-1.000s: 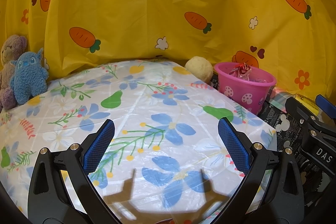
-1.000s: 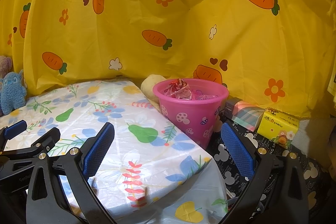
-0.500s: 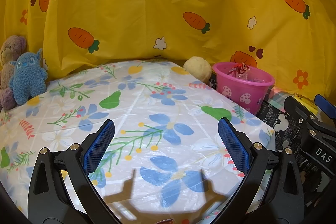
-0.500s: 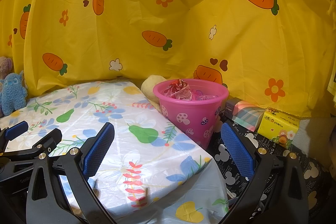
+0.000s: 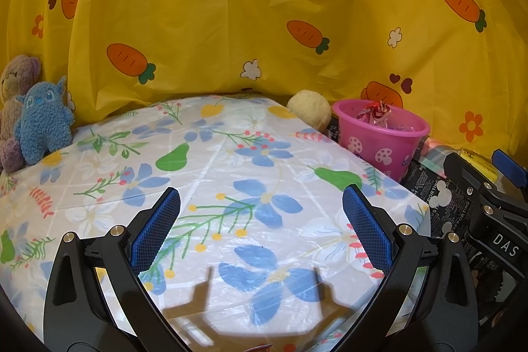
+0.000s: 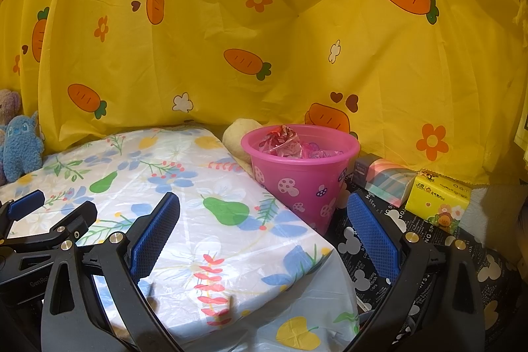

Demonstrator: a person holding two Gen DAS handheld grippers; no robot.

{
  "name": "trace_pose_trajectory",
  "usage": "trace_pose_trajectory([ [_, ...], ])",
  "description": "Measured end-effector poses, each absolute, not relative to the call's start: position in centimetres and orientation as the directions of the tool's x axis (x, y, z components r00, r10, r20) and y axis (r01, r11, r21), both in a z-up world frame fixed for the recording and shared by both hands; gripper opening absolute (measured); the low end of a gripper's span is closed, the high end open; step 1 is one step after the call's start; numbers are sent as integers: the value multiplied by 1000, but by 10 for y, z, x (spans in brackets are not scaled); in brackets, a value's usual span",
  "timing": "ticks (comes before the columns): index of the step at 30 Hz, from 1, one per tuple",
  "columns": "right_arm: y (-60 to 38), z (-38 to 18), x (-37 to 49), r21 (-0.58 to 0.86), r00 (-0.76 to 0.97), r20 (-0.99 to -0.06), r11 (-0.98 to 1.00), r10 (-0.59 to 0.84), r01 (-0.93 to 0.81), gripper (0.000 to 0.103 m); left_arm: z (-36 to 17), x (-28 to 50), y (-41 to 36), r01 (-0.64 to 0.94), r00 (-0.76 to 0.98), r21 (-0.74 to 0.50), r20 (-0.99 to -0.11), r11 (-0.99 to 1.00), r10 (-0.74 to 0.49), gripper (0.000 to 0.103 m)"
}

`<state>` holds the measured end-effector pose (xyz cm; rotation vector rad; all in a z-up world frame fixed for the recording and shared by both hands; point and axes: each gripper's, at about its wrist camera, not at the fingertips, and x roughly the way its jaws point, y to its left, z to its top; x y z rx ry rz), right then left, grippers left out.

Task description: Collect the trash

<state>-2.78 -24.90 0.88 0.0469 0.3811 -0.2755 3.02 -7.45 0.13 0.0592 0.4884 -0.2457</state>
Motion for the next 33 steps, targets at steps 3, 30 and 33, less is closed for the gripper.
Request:
trace_pose_trajectory([
  [3, -247, 9, -27, -7, 892, -372, 961, -258, 276, 97, 3, 29, -76, 249, 855, -1, -469, 969, -220, 97],
  [30, -248, 11, -21, 1, 894, -372, 963, -251, 271, 97, 8, 29, -77, 252, 873, 16, -435, 968, -220, 77],
  [33, -250, 11, -20, 2, 893, -373, 963, -250, 270, 97, 8, 29, -77, 236, 879, 26, -432, 971, -202, 85],
])
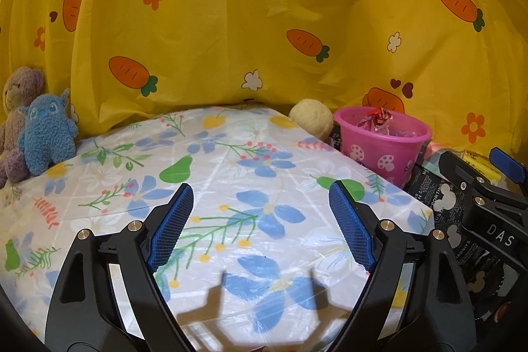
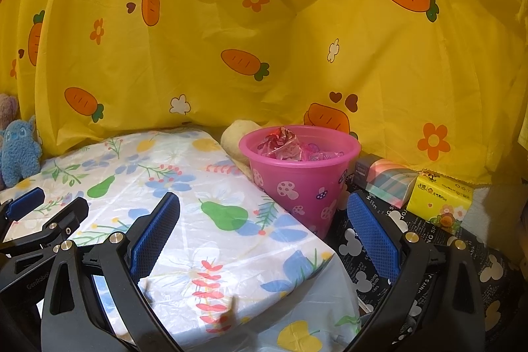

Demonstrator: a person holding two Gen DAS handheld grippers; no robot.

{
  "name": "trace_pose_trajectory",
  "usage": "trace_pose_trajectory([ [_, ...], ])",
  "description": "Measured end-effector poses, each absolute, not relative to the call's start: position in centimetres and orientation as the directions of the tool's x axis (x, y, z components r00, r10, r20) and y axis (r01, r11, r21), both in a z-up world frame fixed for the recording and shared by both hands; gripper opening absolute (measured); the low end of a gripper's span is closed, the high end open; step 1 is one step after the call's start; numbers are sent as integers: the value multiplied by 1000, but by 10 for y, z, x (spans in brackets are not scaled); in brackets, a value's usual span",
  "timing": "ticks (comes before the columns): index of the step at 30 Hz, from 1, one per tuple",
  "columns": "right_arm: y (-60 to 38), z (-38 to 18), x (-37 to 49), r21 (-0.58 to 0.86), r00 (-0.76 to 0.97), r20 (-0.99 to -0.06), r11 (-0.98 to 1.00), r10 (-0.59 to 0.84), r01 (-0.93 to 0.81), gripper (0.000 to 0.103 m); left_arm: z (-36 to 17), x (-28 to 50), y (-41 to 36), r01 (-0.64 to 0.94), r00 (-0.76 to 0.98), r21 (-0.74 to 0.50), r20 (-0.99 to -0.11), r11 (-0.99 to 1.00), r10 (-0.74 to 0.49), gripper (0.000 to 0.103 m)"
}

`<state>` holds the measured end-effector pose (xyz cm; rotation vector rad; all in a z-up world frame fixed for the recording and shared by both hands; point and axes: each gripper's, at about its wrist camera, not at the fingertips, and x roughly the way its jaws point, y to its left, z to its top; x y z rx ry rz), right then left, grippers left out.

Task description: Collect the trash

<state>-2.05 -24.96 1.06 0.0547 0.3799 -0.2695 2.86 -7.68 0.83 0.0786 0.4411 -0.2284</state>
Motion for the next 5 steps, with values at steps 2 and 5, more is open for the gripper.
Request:
trace_pose_trajectory([
  [2, -252, 10, -21, 2, 894, -373, 963, -249, 269, 97, 8, 28, -76, 233, 881, 27, -429, 972, -199, 90],
  [5, -251, 12, -19, 13, 893, -371, 960, -254, 279, 97, 7, 28, -74, 221, 882, 36, -434, 975, -184, 95],
])
